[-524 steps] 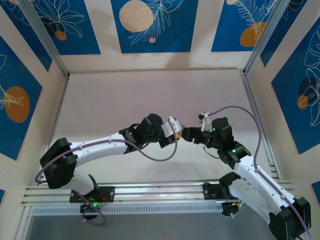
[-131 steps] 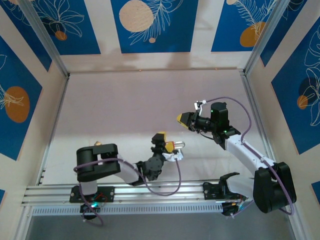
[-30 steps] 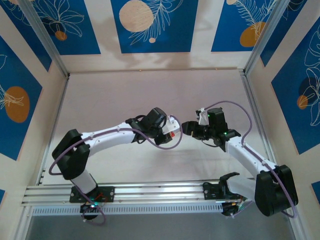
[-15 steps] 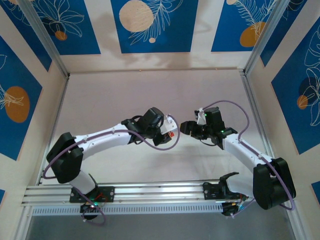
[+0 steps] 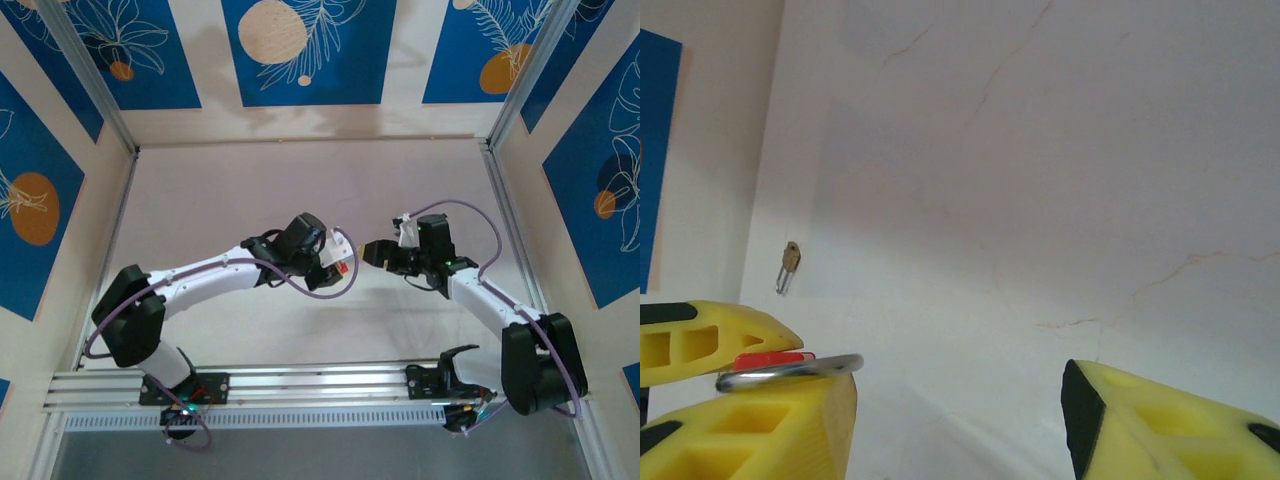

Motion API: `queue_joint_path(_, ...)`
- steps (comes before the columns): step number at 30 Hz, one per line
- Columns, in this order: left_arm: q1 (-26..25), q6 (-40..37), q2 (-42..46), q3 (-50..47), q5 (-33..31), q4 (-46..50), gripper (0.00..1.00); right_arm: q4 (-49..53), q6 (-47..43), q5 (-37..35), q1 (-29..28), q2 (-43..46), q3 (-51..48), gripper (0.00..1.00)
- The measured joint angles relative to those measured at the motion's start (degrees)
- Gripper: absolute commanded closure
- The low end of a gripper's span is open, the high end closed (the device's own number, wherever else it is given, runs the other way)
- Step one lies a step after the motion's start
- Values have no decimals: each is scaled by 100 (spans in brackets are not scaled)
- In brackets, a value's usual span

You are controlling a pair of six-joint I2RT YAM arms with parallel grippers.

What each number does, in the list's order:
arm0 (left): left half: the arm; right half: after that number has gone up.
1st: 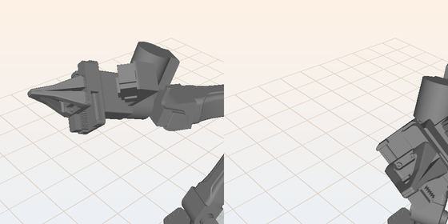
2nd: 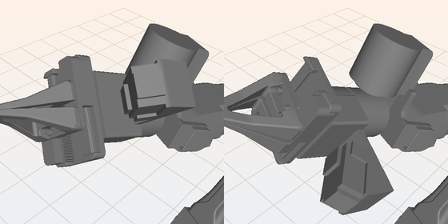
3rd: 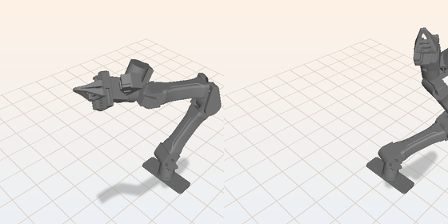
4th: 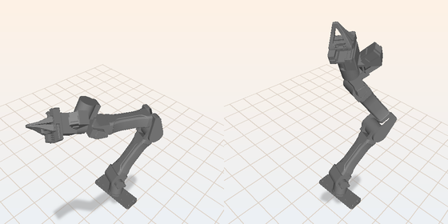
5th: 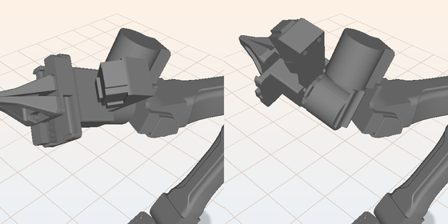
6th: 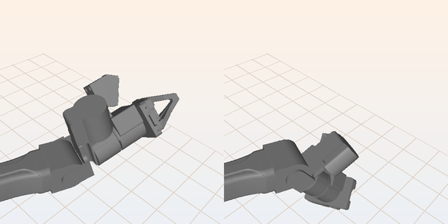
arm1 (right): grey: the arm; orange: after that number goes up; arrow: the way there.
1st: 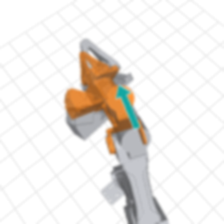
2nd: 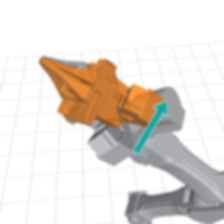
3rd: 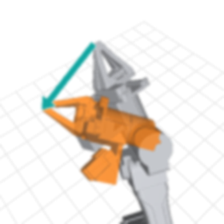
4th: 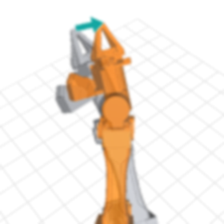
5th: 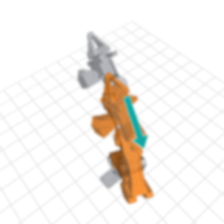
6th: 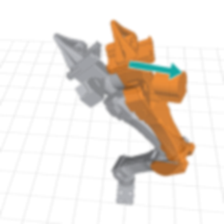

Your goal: Unlock with the key

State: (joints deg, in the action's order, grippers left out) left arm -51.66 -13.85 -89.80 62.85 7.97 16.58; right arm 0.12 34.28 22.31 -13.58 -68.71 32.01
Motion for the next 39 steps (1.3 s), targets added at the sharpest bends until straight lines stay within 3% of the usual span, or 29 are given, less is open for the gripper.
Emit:
queue_joint_path(9,0,-13,-581,85,-304,535,81,-4,203,-184,184,551,-188,42)
queue_joint_path(17,0,-46,-826,358,-542,682,82,299,275,-417,184,227,-168,42)
queue_joint_path(26,0,-431,-1775,1036,-1958,616,85,422,334,-520,352,144,-149,42)
queue_joint_path(32,7,-638,-2428,1425,-2844,535,85,643,334,-584,686,590,-155,42)
queue_joint_path(39,11,-752,-2546,1478,-2988,597,85,833,330,-579,1016,1019,-282,42)
